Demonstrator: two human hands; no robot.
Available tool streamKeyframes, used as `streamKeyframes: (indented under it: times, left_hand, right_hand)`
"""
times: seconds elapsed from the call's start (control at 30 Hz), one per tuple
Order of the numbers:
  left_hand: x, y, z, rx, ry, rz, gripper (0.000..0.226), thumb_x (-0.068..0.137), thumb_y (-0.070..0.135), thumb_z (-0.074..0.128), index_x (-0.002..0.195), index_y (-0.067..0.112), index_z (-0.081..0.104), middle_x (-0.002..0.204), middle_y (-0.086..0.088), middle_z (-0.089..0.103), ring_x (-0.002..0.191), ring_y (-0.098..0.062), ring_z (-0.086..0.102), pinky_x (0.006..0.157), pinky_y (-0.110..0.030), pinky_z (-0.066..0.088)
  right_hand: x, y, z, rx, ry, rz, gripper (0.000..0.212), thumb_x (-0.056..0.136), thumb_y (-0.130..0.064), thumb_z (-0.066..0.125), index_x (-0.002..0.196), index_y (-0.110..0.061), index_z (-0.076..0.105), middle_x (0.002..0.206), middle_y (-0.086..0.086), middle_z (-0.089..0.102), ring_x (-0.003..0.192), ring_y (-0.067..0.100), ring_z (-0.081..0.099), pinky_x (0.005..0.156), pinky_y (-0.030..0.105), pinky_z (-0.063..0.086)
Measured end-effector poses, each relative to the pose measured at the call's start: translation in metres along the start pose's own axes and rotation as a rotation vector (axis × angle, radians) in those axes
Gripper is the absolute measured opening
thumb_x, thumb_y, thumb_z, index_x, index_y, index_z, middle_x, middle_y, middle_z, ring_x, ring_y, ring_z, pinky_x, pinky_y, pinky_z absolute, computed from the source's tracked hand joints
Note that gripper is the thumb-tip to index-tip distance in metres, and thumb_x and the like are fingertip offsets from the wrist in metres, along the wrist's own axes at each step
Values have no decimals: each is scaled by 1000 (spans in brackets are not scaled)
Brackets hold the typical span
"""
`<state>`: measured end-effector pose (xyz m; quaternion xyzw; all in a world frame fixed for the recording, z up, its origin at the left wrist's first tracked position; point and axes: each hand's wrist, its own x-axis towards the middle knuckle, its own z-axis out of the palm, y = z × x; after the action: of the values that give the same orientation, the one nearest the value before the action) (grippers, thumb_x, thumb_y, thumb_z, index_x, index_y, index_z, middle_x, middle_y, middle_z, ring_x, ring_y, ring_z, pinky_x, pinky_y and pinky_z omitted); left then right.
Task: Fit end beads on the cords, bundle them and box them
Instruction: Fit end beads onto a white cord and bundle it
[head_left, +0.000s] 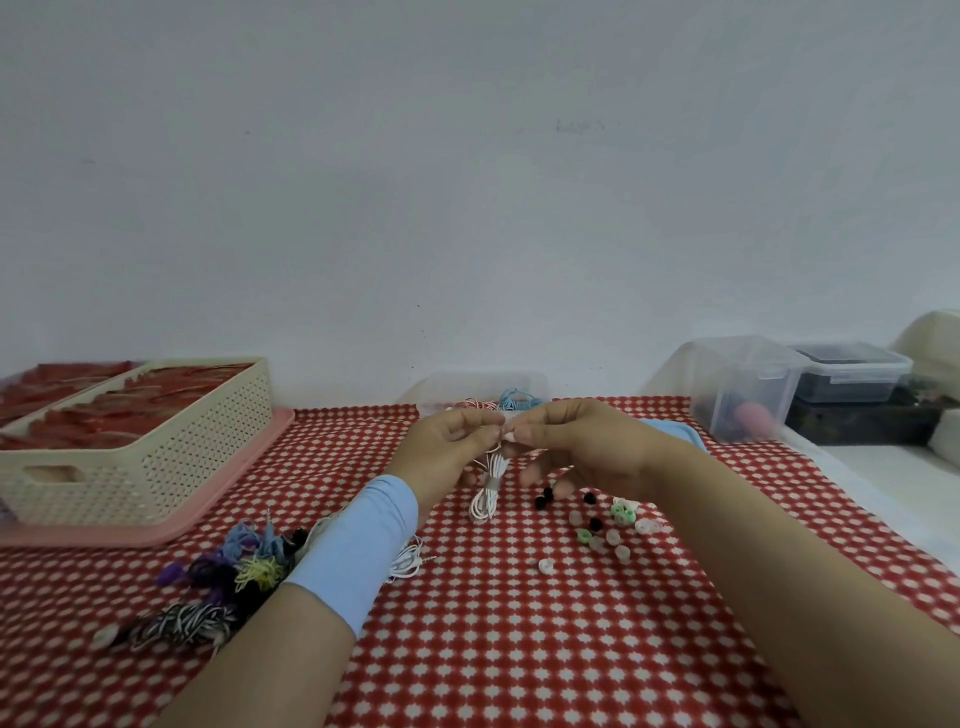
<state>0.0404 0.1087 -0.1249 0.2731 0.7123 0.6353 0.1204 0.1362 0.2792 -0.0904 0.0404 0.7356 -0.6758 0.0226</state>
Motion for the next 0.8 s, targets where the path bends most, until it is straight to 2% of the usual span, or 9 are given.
streamKeyframes:
  times: [0.07, 0.1, 0.2, 0.3, 0.47, 0.57, 0.8]
  left_hand:
    - [3, -2, -1, -23, -3, -7, 17, 94, 22, 65, 106, 22, 75, 103, 2, 76, 99, -19, 70, 83, -36, 56]
    - [3, -2, -1, -37, -5, -10, 18, 94, 25, 64, 108, 21, 75, 102, 1, 76, 96, -21, 70, 85, -38, 56]
    - [4, -1, -1, -82, 4, -27, 20, 94, 31, 63, 105, 21, 76, 92, 0, 75, 84, -20, 67, 81, -37, 53]
    - [3, -1, 0, -91, 17, -27, 17, 94, 31, 63, 101, 24, 76, 94, 5, 75, 92, -14, 68, 89, -35, 52]
    - [2, 0, 2, -50, 15, -1, 18, 95, 30, 62, 104, 23, 76, 99, 4, 76, 97, -15, 70, 95, -38, 53]
    - [2, 1, 3, -39, 26, 11, 18, 95, 30, 63, 103, 22, 77, 96, 4, 77, 92, -13, 70, 93, -38, 53]
    - [-1, 2, 3, -180, -58, -19, 24, 91, 24, 66, 112, 16, 74, 108, -3, 75, 106, -20, 69, 90, -37, 55]
  right_hand:
    - [1, -1, 2, 44, 32, -15, 15, 97, -15, 64, 106, -9, 75, 99, 8, 75, 70, 15, 69, 47, 22, 49]
    - [1, -1, 2, 57, 53, -29, 14, 97, -15, 64, 104, -9, 76, 96, 8, 75, 68, 15, 68, 46, 21, 47]
    - [3, -3, 3, 85, 117, -58, 12, 96, -11, 65, 99, -8, 77, 88, 8, 76, 62, 15, 64, 44, 21, 44]
    - [2, -3, 4, 77, 122, -67, 13, 95, -10, 67, 99, -9, 79, 90, 9, 76, 61, 16, 64, 44, 22, 45]
    - [1, -3, 5, 99, 94, -67, 14, 95, -11, 66, 98, -12, 80, 93, 10, 77, 62, 15, 64, 43, 21, 44]
    - [-1, -3, 5, 111, 83, -59, 15, 95, -12, 65, 101, -11, 79, 94, 10, 77, 62, 15, 64, 44, 21, 44]
    - [-1, -4, 3, 134, 119, -39, 15, 94, -9, 66, 104, -5, 77, 90, 11, 77, 66, 15, 66, 44, 21, 48]
